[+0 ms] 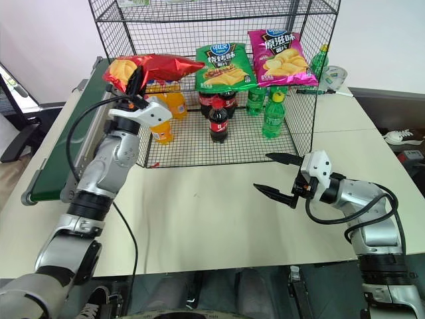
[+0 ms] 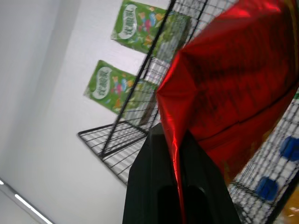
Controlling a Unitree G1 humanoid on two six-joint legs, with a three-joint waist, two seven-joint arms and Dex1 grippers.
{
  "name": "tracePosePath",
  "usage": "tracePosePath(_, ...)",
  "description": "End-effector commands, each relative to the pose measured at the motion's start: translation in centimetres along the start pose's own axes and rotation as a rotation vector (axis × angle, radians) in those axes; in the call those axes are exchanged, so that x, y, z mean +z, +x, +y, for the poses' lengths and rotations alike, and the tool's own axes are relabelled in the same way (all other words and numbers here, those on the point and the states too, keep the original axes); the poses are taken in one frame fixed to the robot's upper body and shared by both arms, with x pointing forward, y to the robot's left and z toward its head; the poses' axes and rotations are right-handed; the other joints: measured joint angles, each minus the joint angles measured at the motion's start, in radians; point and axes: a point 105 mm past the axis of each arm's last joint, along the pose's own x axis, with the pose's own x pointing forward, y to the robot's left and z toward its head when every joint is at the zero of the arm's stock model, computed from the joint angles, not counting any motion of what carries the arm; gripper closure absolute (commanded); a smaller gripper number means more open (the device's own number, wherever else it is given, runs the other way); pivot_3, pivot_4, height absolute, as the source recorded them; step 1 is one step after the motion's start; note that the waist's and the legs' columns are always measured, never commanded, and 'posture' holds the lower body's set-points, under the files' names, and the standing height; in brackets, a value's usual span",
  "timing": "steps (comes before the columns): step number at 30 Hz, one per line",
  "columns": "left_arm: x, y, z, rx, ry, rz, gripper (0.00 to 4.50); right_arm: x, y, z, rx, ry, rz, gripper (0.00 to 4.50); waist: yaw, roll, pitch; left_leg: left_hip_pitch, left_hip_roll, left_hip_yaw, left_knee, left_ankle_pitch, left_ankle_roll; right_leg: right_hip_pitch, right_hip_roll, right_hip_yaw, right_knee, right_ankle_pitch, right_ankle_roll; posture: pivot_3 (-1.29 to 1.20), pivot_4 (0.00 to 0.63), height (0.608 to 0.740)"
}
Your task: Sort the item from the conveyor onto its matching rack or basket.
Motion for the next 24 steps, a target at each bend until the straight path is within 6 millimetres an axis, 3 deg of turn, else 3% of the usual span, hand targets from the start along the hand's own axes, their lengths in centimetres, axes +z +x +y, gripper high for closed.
tracePosePath(1, 0.1, 1.6, 1.1, 0.077, -0.142, 0.054, 4.44, 1.3, 0.1, -0.3, -0.001, -0.049, -0.029, 0.0, 0.004, 0.0, 0.0, 0.0, 0.0, 0.0, 0.0, 0.0, 0.0, 0.0, 0.0, 0.0, 0.0, 0.0, 0.0, 0.0, 0.15, 0.74)
tracePosePath(9, -0.6, 2.3, -1.1, 0.134, -0.39, 0.246, 4.44, 1.4, 0.3, -0.3, -0.005, -0.05, -0.03, 0.0, 0.005, -0.001, 0.0, 0.0, 0.0, 0.0, 0.001, 0.0, 0.0, 0.0, 0.0, 0.0, 0.0, 0.0, 0.001, 0.0, 0.15, 0.74)
tracePosePath(15, 2.8, 3.8, -2.3, 0.097, -0.484, 0.184, 4.44, 1.3, 0.4, -0.3, -0.005, -0.046, -0.029, 0.0, 0.006, -0.003, 0.002, -0.001, 0.0, 0.0, 0.002, 0.0, -0.001, 0.0, 0.0, 0.0, 0.0, 0.001, 0.001, 0.0, 0.15, 0.74)
tracePosePath(24, 3.8, 5.8, -2.6, 0.149, -0.54, 0.269, 4.44, 1.3, 0.7, 0.0, -0.002, -0.027, -0.038, 0.0, 0.004, -0.007, 0.004, -0.002, -0.001, 0.0, 0.001, 0.002, -0.003, -0.001, 0.0, 0.0, 0.0, 0.0, 0.001, 0.0, 0.15, 0.74)
